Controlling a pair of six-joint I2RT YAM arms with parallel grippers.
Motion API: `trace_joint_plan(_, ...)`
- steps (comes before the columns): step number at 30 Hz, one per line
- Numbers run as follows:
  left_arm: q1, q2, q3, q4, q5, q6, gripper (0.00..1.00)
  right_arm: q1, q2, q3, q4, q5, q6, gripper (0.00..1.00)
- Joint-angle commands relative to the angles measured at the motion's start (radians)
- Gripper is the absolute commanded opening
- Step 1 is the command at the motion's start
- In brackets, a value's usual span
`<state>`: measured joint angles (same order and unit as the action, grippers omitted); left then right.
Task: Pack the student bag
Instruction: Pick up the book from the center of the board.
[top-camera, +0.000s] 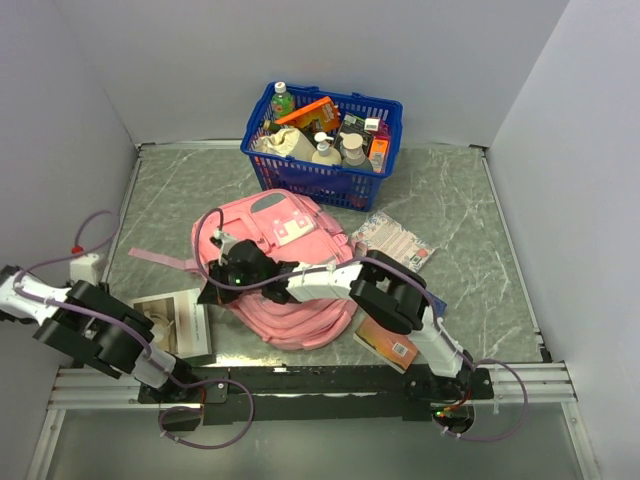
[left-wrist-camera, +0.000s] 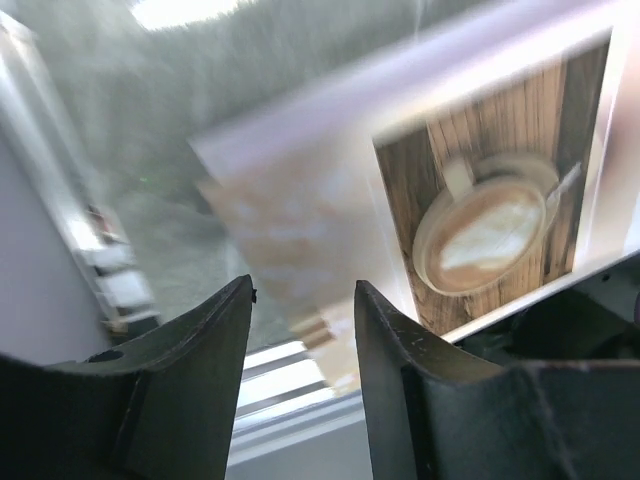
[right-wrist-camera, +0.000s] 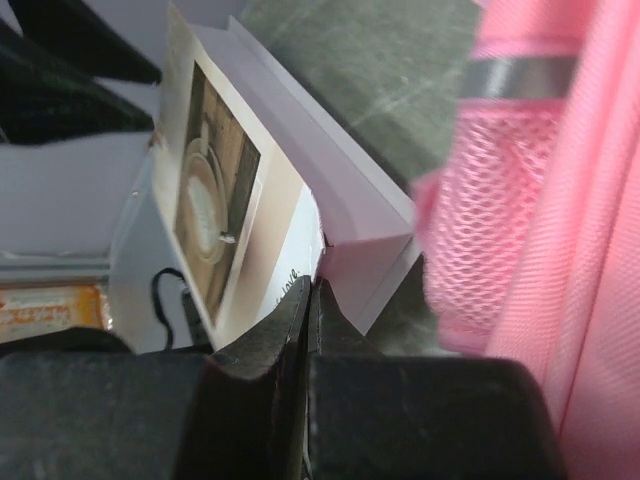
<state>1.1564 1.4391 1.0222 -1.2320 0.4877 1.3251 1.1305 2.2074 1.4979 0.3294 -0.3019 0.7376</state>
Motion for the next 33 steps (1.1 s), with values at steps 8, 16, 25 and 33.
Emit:
trace_joint_plan(8, -0.006, -0.065, 0.222, -0.142, 0.190, -0.024, 0.53, -0.008, -0.219, 0.065, 0.048, -0.127, -0.096, 0.00)
trace_joint_plan(16, 0.054, -0.014, 0.329, -0.139, 0.327, -0.082, 0.54, -0.035, -0.369, 0.110, -0.119, -0.103, -0.231, 0.00)
trace_joint_plan(25, 0.007, -0.075, 0.319, -0.141, 0.362, -0.055, 0.57, -0.188, -0.713, -0.152, -0.251, 0.032, -0.294, 0.00)
trace_joint_plan(33, -0.427, -0.190, 0.279, -0.035, 0.390, -0.230, 0.61, -0.299, -1.053, -0.441, -0.455, 0.252, -0.236, 0.00)
